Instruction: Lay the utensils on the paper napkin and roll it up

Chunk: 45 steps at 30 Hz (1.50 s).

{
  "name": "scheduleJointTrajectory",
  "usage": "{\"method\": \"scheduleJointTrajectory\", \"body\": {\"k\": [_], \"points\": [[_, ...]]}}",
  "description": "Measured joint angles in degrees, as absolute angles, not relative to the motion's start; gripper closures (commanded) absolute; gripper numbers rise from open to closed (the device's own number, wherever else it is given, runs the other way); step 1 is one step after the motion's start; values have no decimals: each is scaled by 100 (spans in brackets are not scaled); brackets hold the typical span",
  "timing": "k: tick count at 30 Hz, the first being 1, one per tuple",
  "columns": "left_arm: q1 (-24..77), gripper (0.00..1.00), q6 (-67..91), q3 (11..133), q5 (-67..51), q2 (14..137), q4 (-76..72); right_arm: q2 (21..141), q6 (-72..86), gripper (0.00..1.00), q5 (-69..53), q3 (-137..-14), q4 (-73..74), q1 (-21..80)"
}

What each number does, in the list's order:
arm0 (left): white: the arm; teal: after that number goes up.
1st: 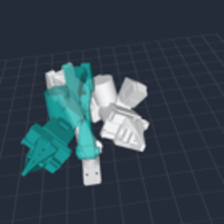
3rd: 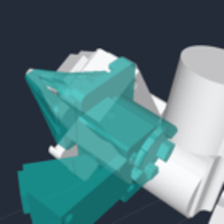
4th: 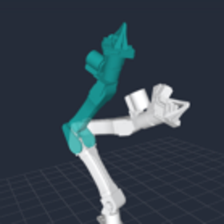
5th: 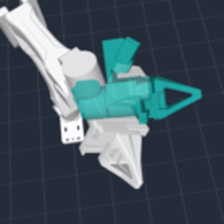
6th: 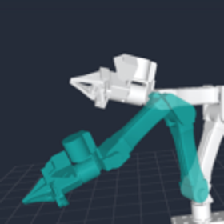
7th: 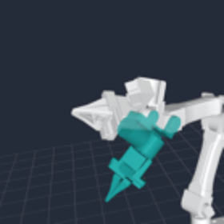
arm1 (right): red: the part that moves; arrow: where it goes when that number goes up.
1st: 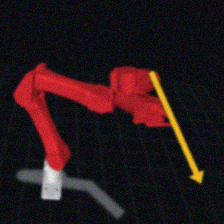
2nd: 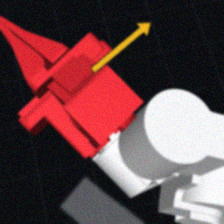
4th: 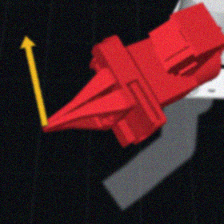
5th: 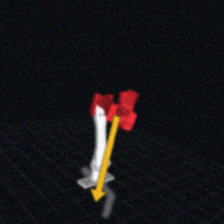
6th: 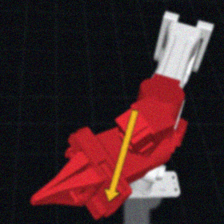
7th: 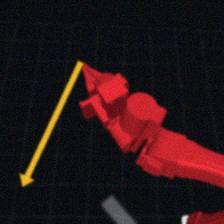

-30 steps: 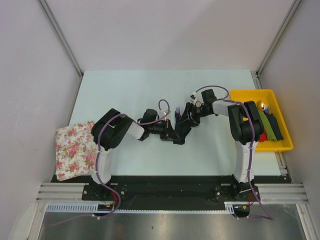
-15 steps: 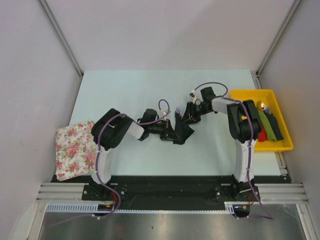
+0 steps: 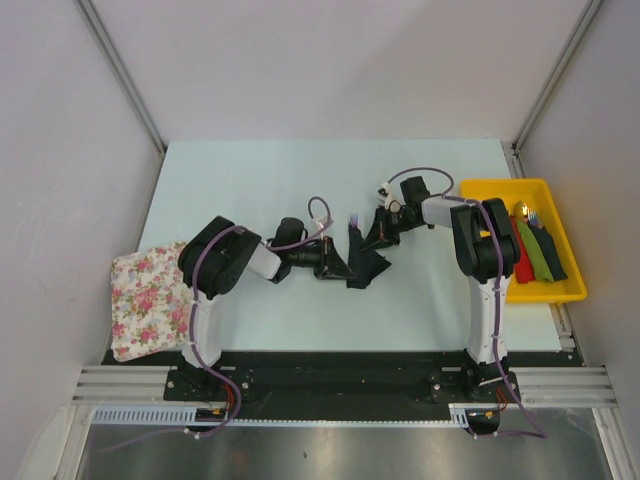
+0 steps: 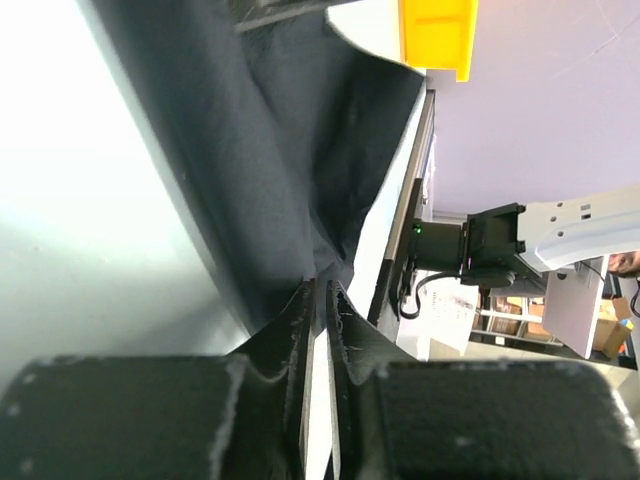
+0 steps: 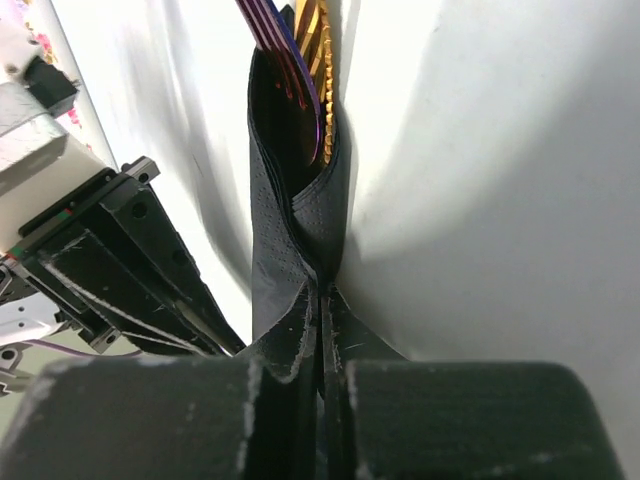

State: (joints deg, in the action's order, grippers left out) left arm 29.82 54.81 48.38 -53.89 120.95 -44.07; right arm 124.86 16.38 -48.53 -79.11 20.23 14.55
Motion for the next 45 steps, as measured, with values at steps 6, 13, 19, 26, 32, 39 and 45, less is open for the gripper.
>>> {"method": "scheduleJointTrajectory", "body": {"k": [6,13,19,26,32,39,45], "points": [[2976,71,5231,5282,-5214,11872,-3782,12514,1726,100,-4910,-7909,1949,1461],[3140,74,4880,5776,-4895,11799,-3057,12514,1876,100,-4890,-7894,1890,1487],[3341,87,4528,5776,-4825,11813,-2270,12514,1977,100,-4873,-7876,1855,1498],[3120,97,4598,5655,-5229,12125,-2491,12514,1994,79,-4886,-7876,1835,1527],[2952,98,4871,5483,-5675,12322,-3159,12431,1968,62,-4952,-7972,1905,1527],[2915,99,4956,5448,-5789,12390,-3385,12001,2058,67,-4925,-8049,1793,1516],[2853,99,5059,5358,-5887,12420,-3566,11487,2464,79,-5063,-7548,1070,1614]]}}
